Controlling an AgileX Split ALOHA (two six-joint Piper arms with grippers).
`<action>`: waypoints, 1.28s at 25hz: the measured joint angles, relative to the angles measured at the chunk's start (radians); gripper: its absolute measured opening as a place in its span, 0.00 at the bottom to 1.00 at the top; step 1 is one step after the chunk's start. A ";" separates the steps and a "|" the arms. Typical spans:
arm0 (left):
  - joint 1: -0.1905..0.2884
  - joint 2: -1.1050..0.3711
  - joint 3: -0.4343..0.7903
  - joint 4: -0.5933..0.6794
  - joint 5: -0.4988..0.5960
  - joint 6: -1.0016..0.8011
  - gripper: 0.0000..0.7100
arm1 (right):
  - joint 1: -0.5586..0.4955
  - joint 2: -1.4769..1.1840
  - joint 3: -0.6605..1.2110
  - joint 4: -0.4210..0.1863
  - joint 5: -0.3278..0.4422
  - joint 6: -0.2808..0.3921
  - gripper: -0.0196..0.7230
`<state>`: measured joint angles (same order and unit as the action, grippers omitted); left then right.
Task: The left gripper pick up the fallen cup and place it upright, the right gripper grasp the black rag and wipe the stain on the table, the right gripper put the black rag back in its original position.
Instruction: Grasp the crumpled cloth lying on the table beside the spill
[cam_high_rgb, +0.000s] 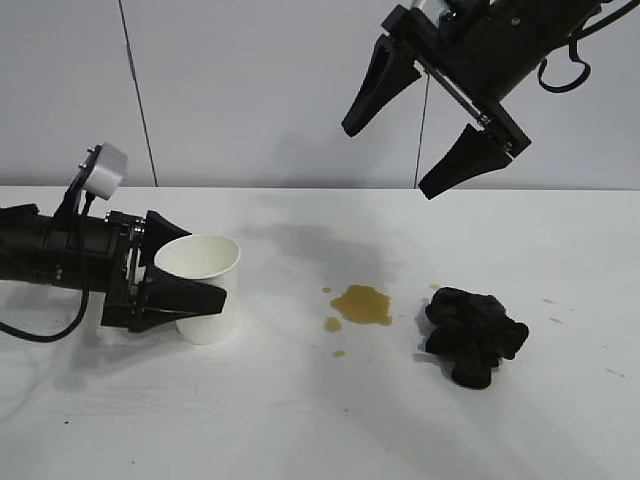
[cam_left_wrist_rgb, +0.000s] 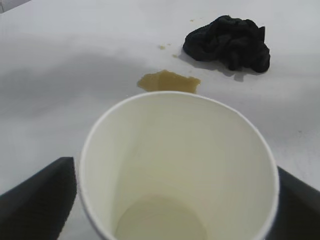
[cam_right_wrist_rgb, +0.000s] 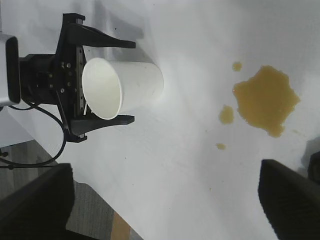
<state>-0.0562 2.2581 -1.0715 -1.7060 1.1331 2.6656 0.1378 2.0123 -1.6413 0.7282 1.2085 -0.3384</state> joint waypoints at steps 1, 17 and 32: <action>0.000 -0.014 -0.003 0.000 0.000 -0.004 0.93 | 0.000 0.000 0.000 -0.001 0.000 0.000 0.96; 0.000 -0.377 -0.005 0.203 -0.236 -0.571 0.93 | 0.000 0.000 0.000 0.001 0.000 -0.019 0.96; 0.000 -0.631 -0.056 0.833 -0.267 -1.540 0.93 | 0.000 0.000 0.000 -0.094 0.000 -0.134 0.96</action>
<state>-0.0562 1.6272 -1.1278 -0.8731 0.8661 1.1253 0.1378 2.0123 -1.6413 0.6338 1.2085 -0.4728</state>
